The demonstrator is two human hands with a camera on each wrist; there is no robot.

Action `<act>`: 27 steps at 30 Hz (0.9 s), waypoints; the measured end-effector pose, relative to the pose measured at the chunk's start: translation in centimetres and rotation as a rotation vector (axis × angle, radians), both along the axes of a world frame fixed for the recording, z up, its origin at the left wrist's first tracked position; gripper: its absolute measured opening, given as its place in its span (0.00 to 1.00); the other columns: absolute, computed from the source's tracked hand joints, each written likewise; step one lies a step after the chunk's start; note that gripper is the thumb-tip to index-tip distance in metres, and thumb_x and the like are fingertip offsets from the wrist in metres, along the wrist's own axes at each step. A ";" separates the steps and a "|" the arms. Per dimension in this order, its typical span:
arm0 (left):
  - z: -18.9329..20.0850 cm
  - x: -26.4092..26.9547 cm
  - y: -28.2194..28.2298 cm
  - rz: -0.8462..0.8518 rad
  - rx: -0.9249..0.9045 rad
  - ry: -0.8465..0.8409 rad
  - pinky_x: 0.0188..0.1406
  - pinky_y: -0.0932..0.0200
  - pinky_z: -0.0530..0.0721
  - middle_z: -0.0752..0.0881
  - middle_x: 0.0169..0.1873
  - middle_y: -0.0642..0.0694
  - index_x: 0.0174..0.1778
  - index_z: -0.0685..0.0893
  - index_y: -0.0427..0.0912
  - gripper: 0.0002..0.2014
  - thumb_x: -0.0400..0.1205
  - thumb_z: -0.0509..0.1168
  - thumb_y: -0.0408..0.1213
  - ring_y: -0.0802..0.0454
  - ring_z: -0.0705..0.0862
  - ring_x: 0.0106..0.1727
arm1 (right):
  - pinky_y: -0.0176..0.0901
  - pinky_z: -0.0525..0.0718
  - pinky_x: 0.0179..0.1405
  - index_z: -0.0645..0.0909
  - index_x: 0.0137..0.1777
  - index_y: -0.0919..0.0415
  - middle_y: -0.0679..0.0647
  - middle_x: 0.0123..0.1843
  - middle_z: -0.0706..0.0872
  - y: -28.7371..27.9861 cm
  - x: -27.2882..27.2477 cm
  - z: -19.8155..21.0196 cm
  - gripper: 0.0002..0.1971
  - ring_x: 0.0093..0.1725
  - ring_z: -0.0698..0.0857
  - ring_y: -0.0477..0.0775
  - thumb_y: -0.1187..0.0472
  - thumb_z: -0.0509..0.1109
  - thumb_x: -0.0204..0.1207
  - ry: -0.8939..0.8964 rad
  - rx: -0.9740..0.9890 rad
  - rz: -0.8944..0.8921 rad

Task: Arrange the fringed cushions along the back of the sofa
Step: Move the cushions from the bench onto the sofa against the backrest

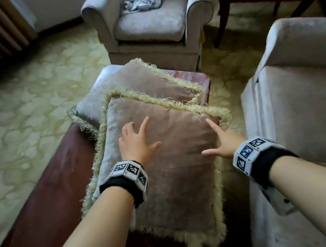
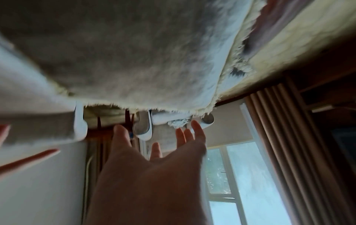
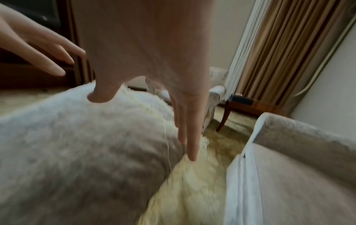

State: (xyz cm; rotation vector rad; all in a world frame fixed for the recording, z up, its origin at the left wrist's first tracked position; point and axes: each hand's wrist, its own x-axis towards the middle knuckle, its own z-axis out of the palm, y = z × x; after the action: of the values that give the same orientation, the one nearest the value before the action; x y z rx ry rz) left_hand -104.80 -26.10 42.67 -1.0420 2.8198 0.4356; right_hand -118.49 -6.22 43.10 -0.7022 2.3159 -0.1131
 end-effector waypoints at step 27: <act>-14.5 2.1 -16.3 -0.045 0.305 -0.388 0.73 0.37 0.70 0.61 0.71 0.19 0.58 0.21 0.83 0.59 0.49 0.64 0.76 0.27 0.68 0.74 | 0.59 0.61 0.80 0.27 0.66 0.16 0.66 0.82 0.56 -2.4 -1.1 -20.0 0.67 0.80 0.61 0.66 0.33 0.81 0.41 -0.299 -0.162 -0.400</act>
State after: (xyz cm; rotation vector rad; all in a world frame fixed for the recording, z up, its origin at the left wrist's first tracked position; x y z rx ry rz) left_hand -102.71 -42.38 28.19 -0.8858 2.3416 0.5673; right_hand -119.61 -8.67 23.14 -0.2648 2.1405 -0.5542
